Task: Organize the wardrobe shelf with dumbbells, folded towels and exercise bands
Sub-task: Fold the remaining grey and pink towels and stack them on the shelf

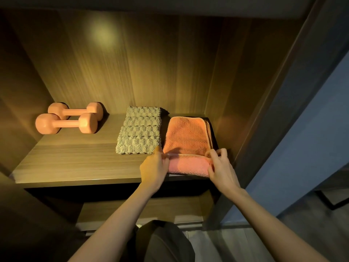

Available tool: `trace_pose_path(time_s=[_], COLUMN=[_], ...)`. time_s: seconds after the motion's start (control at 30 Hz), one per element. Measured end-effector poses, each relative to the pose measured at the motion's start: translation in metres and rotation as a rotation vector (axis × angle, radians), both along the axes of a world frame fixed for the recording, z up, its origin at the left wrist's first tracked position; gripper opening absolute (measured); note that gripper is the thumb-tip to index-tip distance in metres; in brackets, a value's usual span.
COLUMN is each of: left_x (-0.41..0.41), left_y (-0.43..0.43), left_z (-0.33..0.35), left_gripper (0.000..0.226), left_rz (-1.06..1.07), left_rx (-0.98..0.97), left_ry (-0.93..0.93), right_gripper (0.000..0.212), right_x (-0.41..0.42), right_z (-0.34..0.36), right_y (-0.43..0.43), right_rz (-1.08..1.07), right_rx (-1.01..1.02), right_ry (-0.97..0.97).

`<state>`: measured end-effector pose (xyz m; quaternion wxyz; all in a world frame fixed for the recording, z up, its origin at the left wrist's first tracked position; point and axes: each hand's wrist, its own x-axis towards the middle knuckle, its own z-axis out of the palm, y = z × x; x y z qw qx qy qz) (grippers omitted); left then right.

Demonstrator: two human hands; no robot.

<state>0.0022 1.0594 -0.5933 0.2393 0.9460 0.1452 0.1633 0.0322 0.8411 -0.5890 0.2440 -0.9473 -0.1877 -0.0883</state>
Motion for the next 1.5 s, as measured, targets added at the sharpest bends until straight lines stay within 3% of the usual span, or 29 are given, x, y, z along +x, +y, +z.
trace_pose_path(time_s=[0.1, 0.2, 0.3, 0.43, 0.6, 0.7, 0.83, 1.07, 1.23, 1.33, 1.5], left_x=[-0.001, -0.002, -0.007, -0.015, -0.024, -0.031, -0.039, -0.026, -0.008, 0.001, 0.007], left_y=[-0.002, -0.003, 0.002, 0.003, -0.004, -0.004, 0.007, 0.006, 0.000, -0.006, -0.014], left_z=[0.008, 0.007, -0.001, -0.005, -0.009, -0.006, -0.005, 0.010, 0.005, 0.000, -0.003], left_gripper=[0.026, 0.039, 0.048, 0.049, 0.047, 0.028, 0.028, 0.019, 0.038, 0.048, 0.027], left_rz=[-0.191, -0.541, -0.588, -0.565, -0.499, -0.539, -0.537, -0.395, -0.128, 0.030, 0.064], left_rx=[0.386, 0.560, 0.468, 0.314, 0.454, 0.439, 0.250, -0.354, -0.523, -0.520, -0.481], left_ry=[-0.151, -0.175, -0.029, 0.020, 0.049, -0.053, -0.063, 0.074, 0.130, 0.109, -0.018], right_gripper=[0.054, 0.051, 0.047, 0.051, 0.068, 0.056, 0.028, 0.026, 0.029, 0.028, 0.029], right_x=[-0.003, -0.004, -0.004, -0.003, -0.008, -0.011, -0.017, -0.009, -0.005, -0.004, 0.002], right_z=[0.008, 0.009, 0.004, 0.001, -0.004, -0.007, -0.003, 0.001, -0.001, -0.001, 0.000], right_y=[0.007, 0.009, 0.006, 0.004, -0.006, -0.017, -0.031, -0.032, -0.015, -0.005, 0.009], right_rz=[0.054, 0.273, 0.358, 0.312, 0.378, 0.376, 0.337, 0.103, -0.043, -0.116, -0.191], right_rx=[-0.228, -0.361, -0.342, -0.356, -0.384, -0.240, 0.089, 0.405, 0.370, 0.316, 0.057], right_ry=[-0.180, -0.267, -0.208, -0.073, -0.046, -0.061, 0.121, 0.288, 0.214, 0.170, 0.095])
